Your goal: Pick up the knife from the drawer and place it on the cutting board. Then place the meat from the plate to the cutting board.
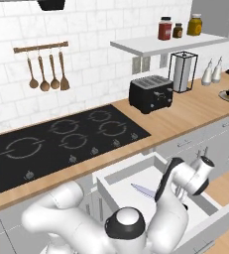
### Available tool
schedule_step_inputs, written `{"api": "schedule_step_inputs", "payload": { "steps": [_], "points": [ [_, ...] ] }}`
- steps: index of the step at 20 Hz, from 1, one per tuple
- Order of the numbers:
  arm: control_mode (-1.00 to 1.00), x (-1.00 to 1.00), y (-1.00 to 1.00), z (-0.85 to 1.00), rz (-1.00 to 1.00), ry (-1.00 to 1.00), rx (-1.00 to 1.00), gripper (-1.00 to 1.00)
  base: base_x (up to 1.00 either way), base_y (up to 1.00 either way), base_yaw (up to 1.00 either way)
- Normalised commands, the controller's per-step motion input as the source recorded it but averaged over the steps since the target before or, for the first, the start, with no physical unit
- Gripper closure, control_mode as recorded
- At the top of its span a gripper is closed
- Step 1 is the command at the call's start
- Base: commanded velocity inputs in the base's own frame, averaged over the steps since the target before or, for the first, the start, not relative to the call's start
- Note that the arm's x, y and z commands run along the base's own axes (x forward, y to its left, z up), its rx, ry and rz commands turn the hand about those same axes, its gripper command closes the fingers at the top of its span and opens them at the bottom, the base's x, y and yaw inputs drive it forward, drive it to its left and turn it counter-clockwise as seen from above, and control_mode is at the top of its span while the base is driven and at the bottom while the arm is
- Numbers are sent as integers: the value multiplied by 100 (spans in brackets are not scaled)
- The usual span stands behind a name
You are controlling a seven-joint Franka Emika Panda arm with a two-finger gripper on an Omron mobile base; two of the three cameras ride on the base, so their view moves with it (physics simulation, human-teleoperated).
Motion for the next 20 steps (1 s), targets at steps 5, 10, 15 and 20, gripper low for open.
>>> {"api": "schedule_step_inputs", "payload": {
  "steps": [5,10,15,20],
  "points": [
    [-100,16,1,-20,0,0,-1,-100,0,0,0],
    [-100,10,5,-37,0,-1,-1,-100,0,0,0],
    [-100,17,0,-24,0,0,0,-100,0,0,0],
    [-100,19,0,-22,0,0,-1,-100,0,0,0]
  ]
}}
